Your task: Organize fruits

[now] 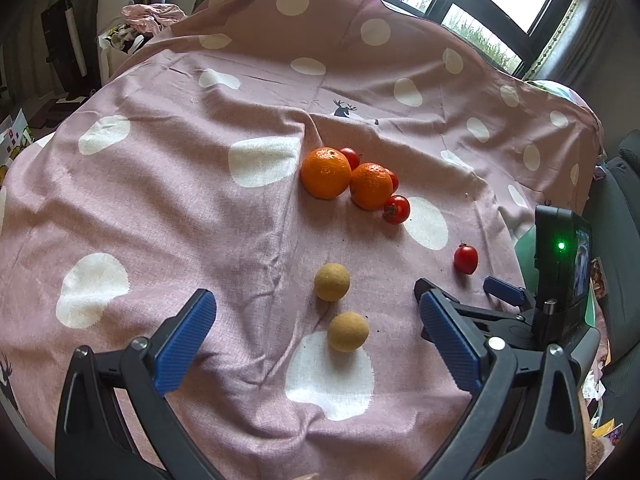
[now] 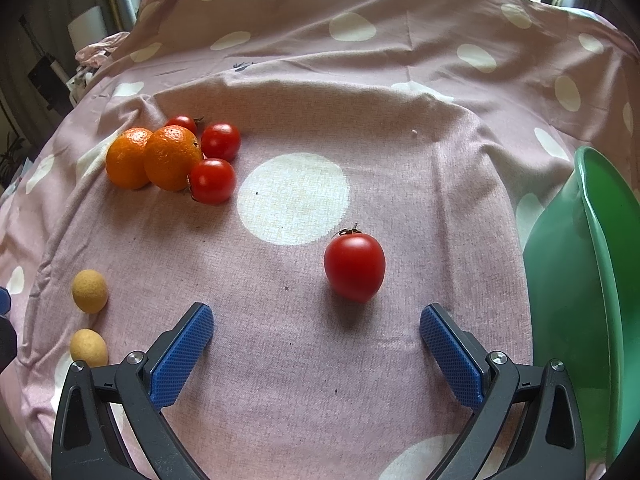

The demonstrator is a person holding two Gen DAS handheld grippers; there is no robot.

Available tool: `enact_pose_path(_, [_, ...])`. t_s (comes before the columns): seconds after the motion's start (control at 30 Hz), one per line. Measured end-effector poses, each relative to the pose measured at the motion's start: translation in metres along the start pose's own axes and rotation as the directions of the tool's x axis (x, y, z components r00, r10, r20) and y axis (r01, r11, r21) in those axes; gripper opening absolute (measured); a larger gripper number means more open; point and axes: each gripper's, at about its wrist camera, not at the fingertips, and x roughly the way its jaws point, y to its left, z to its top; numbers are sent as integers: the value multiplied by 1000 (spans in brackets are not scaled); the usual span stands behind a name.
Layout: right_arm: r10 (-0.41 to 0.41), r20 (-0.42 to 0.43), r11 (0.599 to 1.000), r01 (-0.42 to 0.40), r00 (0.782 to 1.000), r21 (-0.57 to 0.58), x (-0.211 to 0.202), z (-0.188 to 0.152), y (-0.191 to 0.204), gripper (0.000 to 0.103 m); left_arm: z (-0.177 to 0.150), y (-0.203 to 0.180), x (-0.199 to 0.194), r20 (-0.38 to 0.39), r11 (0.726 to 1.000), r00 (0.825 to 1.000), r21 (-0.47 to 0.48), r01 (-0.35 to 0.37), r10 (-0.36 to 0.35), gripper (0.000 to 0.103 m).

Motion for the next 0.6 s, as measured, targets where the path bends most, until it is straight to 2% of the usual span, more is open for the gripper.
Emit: enact_pose_path(0.6, [-2, 1, 1000, 2, 1000, 2, 1, 1, 1, 102, 3, 14, 3, -2, 998, 1000, -68, -18, 18, 102])
